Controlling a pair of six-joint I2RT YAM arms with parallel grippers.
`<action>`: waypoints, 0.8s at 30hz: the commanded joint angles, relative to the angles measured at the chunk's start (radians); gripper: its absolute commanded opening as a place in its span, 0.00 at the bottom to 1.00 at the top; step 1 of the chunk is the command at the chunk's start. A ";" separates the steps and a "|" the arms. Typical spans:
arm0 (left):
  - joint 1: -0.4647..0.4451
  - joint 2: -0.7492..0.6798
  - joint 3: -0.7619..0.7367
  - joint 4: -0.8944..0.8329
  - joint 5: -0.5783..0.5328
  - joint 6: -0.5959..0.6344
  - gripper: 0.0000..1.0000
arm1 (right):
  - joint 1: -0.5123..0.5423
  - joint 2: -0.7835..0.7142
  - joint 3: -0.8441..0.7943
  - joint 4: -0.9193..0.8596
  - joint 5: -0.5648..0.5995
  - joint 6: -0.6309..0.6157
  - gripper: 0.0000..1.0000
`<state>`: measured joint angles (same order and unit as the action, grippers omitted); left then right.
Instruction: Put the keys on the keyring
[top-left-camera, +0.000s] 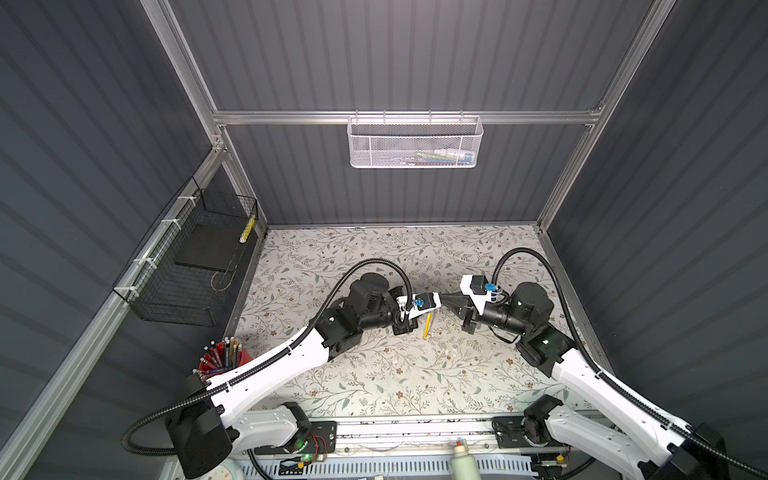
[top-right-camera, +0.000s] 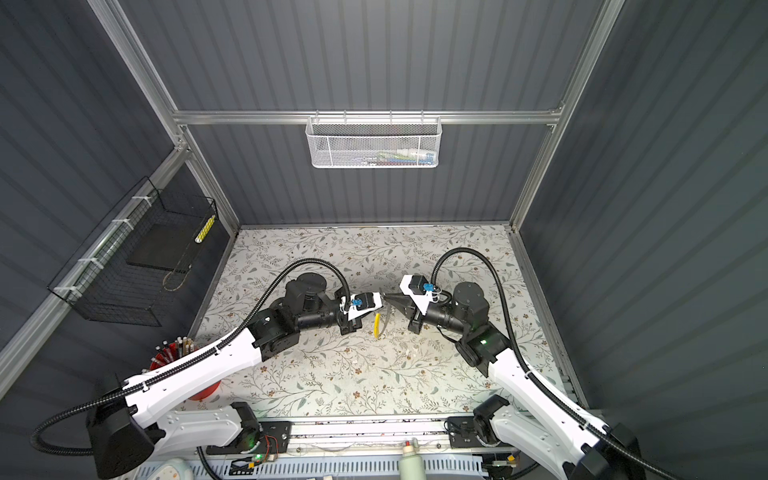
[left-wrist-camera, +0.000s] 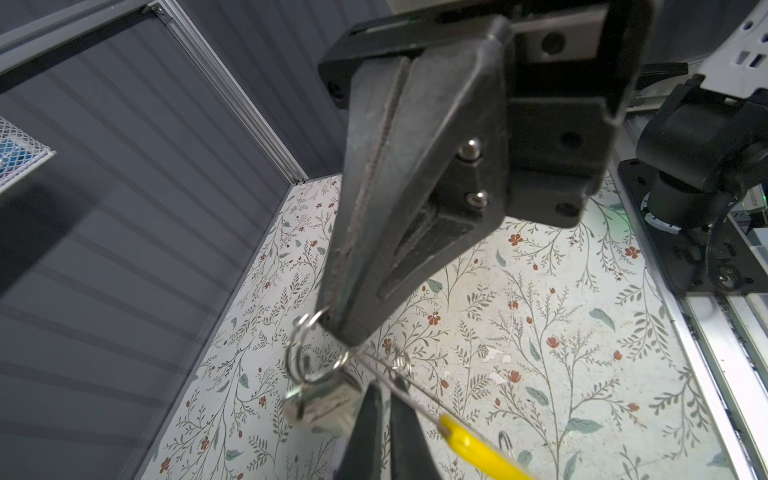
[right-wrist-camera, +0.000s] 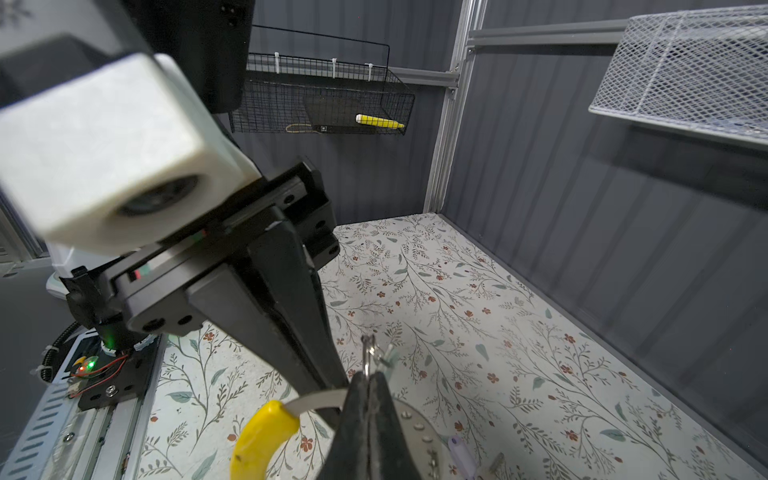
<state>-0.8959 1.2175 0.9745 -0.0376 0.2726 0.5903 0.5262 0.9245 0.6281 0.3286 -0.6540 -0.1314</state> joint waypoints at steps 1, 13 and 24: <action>-0.008 -0.011 -0.004 -0.005 -0.015 0.037 0.06 | 0.004 0.004 -0.005 0.070 0.004 0.037 0.00; -0.005 -0.114 -0.080 0.110 -0.092 -0.034 0.19 | -0.002 -0.013 -0.038 0.095 -0.047 0.017 0.00; -0.004 -0.097 -0.048 0.058 -0.051 0.052 0.23 | -0.006 -0.009 -0.016 0.070 -0.140 0.015 0.00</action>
<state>-0.8982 1.1065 0.8993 0.0391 0.1955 0.6121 0.5243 0.9283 0.5957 0.3763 -0.7509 -0.1162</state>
